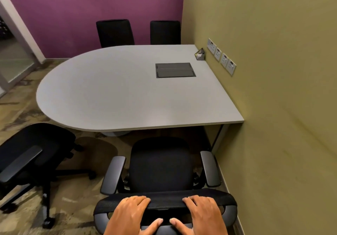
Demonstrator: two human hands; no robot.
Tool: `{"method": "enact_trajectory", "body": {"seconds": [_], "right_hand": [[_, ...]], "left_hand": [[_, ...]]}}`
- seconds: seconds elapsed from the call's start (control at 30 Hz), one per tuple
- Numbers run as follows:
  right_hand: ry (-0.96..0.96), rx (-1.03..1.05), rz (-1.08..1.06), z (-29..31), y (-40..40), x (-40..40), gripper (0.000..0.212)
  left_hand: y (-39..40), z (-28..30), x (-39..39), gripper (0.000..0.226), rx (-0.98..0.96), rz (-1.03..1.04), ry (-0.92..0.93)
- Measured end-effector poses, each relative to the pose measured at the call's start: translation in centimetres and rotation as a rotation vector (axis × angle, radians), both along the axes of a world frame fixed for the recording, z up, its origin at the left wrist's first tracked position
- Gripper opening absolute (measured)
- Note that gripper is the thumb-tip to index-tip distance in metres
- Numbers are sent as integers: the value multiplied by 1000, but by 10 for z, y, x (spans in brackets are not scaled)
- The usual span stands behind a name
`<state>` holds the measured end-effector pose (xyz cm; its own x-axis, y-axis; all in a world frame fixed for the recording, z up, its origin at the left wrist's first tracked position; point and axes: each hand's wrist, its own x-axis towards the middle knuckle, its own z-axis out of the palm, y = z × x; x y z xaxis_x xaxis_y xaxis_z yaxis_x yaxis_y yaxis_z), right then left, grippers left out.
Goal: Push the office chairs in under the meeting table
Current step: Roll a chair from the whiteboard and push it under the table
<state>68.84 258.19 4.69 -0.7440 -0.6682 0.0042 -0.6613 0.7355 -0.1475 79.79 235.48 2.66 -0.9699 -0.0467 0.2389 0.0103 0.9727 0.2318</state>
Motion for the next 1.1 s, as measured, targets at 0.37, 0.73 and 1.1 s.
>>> {"method": "enact_trajectory", "body": {"seconds": [0.37,0.73,1.1], "right_hand": [[48,-37,-49,-22,12,-15,68],[-21,-5,-79,-9,-26,-94,110],[73,-38,-117,-9,-25,-196,101]], "left_hand": [[12,3,-18,61,41,-20,-47],[-26,15,-99,70,33,47,-94],[-19,12,-204,79,38,19,-137]]}}
